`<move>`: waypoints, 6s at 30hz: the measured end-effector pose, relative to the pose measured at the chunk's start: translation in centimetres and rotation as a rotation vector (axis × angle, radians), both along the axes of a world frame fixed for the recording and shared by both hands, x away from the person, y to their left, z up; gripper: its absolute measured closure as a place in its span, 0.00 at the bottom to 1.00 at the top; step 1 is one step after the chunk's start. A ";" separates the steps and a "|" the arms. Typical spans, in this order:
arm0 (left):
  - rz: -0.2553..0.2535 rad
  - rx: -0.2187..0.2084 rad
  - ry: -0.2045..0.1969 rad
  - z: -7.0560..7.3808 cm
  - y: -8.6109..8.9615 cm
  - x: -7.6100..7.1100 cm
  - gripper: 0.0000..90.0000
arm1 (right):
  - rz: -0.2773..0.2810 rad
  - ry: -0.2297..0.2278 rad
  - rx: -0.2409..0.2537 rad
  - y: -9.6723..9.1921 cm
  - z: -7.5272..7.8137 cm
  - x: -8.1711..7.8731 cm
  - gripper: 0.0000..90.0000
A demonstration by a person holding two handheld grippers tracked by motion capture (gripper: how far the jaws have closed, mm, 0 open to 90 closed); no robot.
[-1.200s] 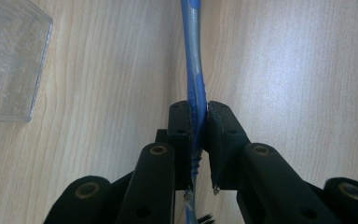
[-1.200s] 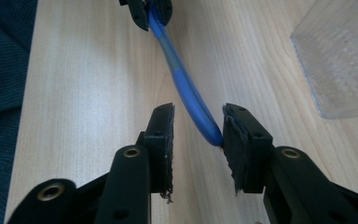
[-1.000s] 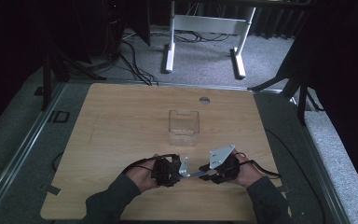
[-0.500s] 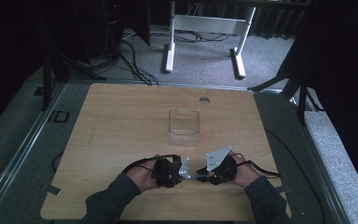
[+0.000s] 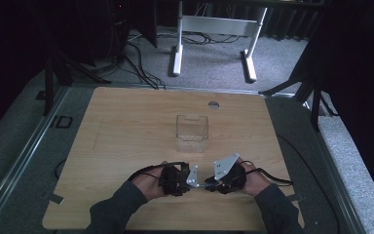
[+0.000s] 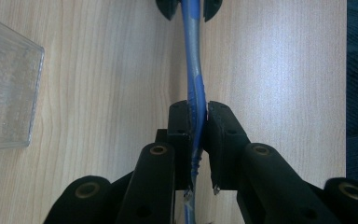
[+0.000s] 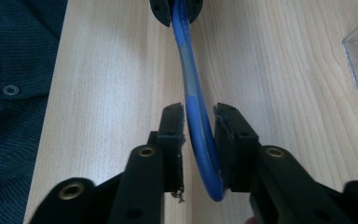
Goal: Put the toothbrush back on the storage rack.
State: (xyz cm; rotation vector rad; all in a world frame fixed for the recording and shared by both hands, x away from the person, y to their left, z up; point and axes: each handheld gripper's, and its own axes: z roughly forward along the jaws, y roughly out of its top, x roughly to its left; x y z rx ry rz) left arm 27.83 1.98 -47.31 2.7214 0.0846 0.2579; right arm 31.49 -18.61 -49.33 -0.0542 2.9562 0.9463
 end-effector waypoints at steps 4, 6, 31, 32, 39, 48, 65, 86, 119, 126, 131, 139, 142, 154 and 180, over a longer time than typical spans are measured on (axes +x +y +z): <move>-0.008 0.005 -0.007 0.0 0.0 0.0 0.89 | 0.000 0.000 -0.017 0.2 -0.3 0.0 0.83; -0.006 0.003 -0.007 0.0 0.0 0.0 0.89 | 0.001 0.002 -0.016 0.1 -0.4 0.0 0.83; 0.163 -0.122 -0.009 1.4 2.0 0.7 0.60 | -0.043 -0.025 0.047 -0.6 0.1 -0.1 0.90; 0.170 -0.135 -0.004 1.6 2.3 0.8 0.60 | -0.055 -0.027 0.051 -0.7 0.1 0.0 0.90; 0.219 -0.188 -0.008 2.1 3.6 1.0 0.60 | -0.115 -0.038 0.075 -1.5 0.0 0.5 0.90; 0.297 -0.221 -0.009 1.7 4.8 1.2 0.62 | -0.186 -0.059 0.084 -1.9 -0.1 0.8 0.90; 0.396 -0.312 0.010 1.2 6.4 1.8 0.61 | -0.286 -0.102 0.147 -2.4 0.6 1.0 0.90; 0.468 -0.416 0.024 1.6 7.7 2.4 0.60 | -0.365 -0.141 0.264 -3.2 1.6 0.7 0.90; 0.462 -0.624 0.063 2.1 8.5 3.2 0.62 | -0.417 -0.132 0.429 -3.2 2.0 -0.1 0.90; 0.496 -0.673 0.057 2.2 8.2 3.2 0.63 | -0.405 -0.141 0.451 -2.6 2.2 -0.3 0.90; 0.508 -0.697 0.063 2.3 8.1 3.3 0.63 | -0.404 -0.150 0.467 -2.2 2.5 -0.4 0.90; 0.538 -0.744 0.053 2.6 7.6 3.2 0.63 | -0.406 -0.163 0.482 -1.9 2.6 -0.5 0.90; 0.539 -0.750 0.055 2.7 7.2 3.2 0.63 | -0.410 -0.165 0.489 -1.9 2.5 -0.5 0.90; 0.542 -0.792 0.075 2.9 6.9 3.4 0.61 | -0.402 -0.168 0.509 -1.4 2.5 -0.7 0.90; 0.522 -0.841 0.111 3.3 6.4 3.6 0.61 | -0.390 -0.175 0.540 -0.6 2.5 -1.0 0.90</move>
